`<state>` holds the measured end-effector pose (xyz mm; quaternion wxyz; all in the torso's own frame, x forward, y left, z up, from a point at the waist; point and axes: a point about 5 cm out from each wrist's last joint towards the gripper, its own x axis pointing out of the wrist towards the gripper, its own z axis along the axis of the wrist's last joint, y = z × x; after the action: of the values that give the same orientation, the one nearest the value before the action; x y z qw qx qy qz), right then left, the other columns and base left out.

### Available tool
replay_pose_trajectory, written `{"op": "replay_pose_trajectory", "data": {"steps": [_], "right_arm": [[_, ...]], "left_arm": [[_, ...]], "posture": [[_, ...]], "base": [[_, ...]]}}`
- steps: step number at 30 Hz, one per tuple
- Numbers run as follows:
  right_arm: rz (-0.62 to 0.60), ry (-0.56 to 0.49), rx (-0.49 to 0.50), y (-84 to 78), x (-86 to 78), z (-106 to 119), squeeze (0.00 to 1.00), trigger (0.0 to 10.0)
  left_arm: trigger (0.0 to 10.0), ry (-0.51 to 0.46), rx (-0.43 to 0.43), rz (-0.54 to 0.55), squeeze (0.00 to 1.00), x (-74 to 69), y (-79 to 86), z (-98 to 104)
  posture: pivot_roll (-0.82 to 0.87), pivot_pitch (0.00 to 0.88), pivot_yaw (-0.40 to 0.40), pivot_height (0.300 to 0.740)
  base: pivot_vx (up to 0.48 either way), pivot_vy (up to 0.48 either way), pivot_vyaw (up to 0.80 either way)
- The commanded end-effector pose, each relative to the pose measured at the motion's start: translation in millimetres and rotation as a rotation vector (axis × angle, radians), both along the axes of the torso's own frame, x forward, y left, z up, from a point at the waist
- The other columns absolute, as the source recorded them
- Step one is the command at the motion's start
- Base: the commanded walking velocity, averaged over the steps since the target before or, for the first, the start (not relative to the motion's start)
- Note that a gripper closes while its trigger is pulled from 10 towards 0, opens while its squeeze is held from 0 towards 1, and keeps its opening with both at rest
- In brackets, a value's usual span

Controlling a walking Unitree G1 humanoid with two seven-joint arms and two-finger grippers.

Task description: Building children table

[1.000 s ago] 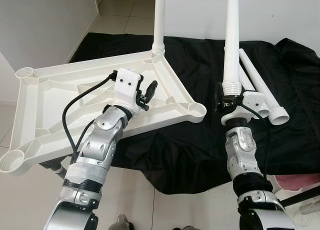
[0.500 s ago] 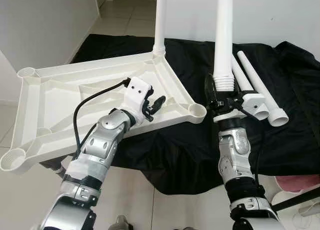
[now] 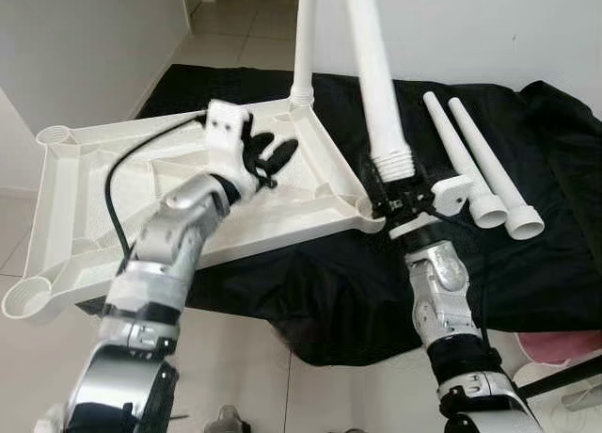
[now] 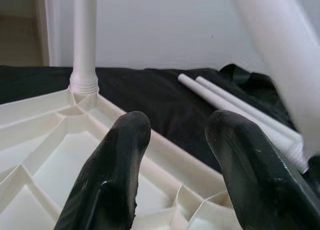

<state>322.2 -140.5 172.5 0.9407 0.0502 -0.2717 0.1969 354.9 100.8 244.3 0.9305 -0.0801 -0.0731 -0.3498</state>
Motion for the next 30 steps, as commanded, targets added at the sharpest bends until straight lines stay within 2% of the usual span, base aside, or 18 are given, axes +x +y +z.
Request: {"op": "replay_pose_trajectory", "data": {"steps": [1, 2, 4, 5, 6, 12, 14, 17, 18, 19, 20, 25, 30], "right_arm": [[0.016, 0.005, -0.004, 1.6, -0.4, 0, 0.00, 10.0], [0.016, 0.005, -0.004, 1.6, -0.4, 0, 0.00, 10.0], [0.034, 0.033, -0.046, 4.4, -0.9, -6, 0.00, 10.0], [0.037, 0.042, -0.058, 5.0, -1.5, -9, 0.00, 10.0], [0.042, 0.049, -0.063, 5.6, -2.2, -11, 0.00, 10.0], [0.072, 0.057, -0.087, 11.6, -4.5, -15, 0.00, 10.0], [0.108, 0.073, -0.109, 18.1, -6.2, -18, 0.00, 10.0], [0.127, 0.078, -0.114, 20.7, -7.2, -19, 0.00, 10.0], [0.141, 0.077, -0.120, 22.9, -8.1, -19, 0.00, 10.0], [0.141, 0.077, -0.120, 22.9, -8.1, -19, 0.00, 10.0], [0.156, 0.073, -0.134, 25.6, -8.9, -19, 0.00, 10.0], [0.177, 0.065, -0.157, 29.8, -10.5, -18, 0.00, 10.0], [0.183, 0.064, -0.163, 30.7, -11.7, -19, 0.00, 10.0]], "left_arm": [[10.0, -0.016, -0.015, -0.253, 0.00, -8.5, -10.8, 3], [10.0, -0.016, -0.015, -0.253, 0.00, -8.5, -10.8, 3], [10.0, -0.006, -0.173, -0.330, 0.02, -10.0, -11.7, 18], [10.0, -0.002, -0.232, -0.361, 0.93, -10.4, -11.3, 24], [10.0, 0.001, -0.263, -0.380, 1.00, -10.4, -11.2, 28], [10.0, 0.024, -0.290, -0.411, 1.00, -9.9, -13.8, 30], [10.0, 0.054, -0.337, -0.451, 1.00, -9.9, -16.8, 35], [10.0, 0.069, -0.357, -0.468, 1.00, -9.9, -17.8, 37], [10.0, 0.081, -0.364, -0.476, 0.94, -9.4, -18.6, 38], [10.0, 0.081, -0.364, -0.476, 0.94, -9.4, -18.6, 38], [10.0, 0.088, -0.327, -0.470, 0.00, -8.5, -21.8, 36], [10.0, 0.108, -0.264, -0.433, 0.00, -5.3, -26.4, 33], [10.0, 0.123, -0.249, -0.410, 0.00, -2.7, -26.5, 32]], "posture": [[0.04, 0.007, -0.029, 0.740], [0.04, 0.007, -0.029, 0.740], [0.04, 0.011, -0.026, 0.740], [0.03, 0.012, -0.024, 0.740], [0.03, 0.012, -0.024, 0.740], [0.03, 0.015, -0.013, 0.740], [0.03, 0.021, -0.004, 0.740], [0.03, 0.021, -0.004, 0.740], [0.03, 0.022, -0.002, 0.740], [0.03, 0.022, -0.002, 0.740], [0.03, 0.028, 0.001, 0.740], [0.03, 0.034, 0.007, 0.740], [0.03, 0.036, 0.008, 0.740]], "base": [[0.000, 0.000, 0.00], [0.000, 0.000, 0.00], [0.000, 0.000, 0.00], [0.000, 0.000, 0.00], [0.000, 0.000, 0.00], [0.000, 0.000, 0.00], [0.000, 0.000, 0.00], [0.000, 0.000, 0.00], [0.000, 0.000, 0.00], [0.000, 0.000, 0.00], [0.000, 0.000, 0.00], [0.000, 0.000, 0.00], [0.000, 0.000, 0.00]]}}
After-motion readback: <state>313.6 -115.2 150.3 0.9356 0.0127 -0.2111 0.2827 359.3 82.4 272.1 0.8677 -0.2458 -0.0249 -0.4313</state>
